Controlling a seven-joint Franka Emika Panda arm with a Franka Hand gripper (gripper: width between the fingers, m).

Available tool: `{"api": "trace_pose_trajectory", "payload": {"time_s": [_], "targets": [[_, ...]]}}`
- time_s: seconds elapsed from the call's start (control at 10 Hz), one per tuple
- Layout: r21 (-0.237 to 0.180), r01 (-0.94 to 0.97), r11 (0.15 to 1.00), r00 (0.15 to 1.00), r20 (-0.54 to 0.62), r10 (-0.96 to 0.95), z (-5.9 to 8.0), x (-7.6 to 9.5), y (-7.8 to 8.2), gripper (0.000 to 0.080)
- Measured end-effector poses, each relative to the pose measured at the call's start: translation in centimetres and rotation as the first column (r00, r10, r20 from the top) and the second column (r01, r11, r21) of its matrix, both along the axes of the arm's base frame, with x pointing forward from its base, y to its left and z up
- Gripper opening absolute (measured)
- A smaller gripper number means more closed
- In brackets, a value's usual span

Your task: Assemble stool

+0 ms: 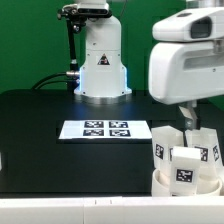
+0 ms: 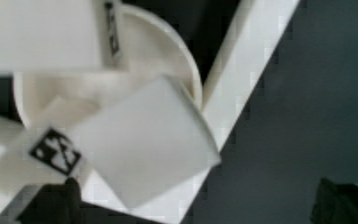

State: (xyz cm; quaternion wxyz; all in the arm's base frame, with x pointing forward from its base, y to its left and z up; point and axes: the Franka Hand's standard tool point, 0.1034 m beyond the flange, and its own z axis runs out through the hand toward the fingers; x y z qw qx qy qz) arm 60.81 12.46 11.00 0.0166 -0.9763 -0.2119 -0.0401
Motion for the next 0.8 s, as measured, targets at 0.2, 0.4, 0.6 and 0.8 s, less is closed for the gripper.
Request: {"api": "trace_pose_trajectory", "payload": {"time_s": [0.2, 0.4, 0.6, 0.8], "targets": [[-0.034, -0.135, 0.99, 0.991, 0.0, 0.135, -0.1, -0.1, -0.7, 0.0649], [-0.069, -0.264, 0.962, 0.964, 0.007, 0.266, -0.5, 0.2, -1.3, 0.0649], [-0.082, -0.251, 0.965, 0.968, -0.003, 0.251, -2.0, 0.4, -1.1, 0.0649], [-0.077, -0.112, 0.991, 0.993, 0.009, 0.113, -2.2, 1.2, -0.5, 0.0649]]}}
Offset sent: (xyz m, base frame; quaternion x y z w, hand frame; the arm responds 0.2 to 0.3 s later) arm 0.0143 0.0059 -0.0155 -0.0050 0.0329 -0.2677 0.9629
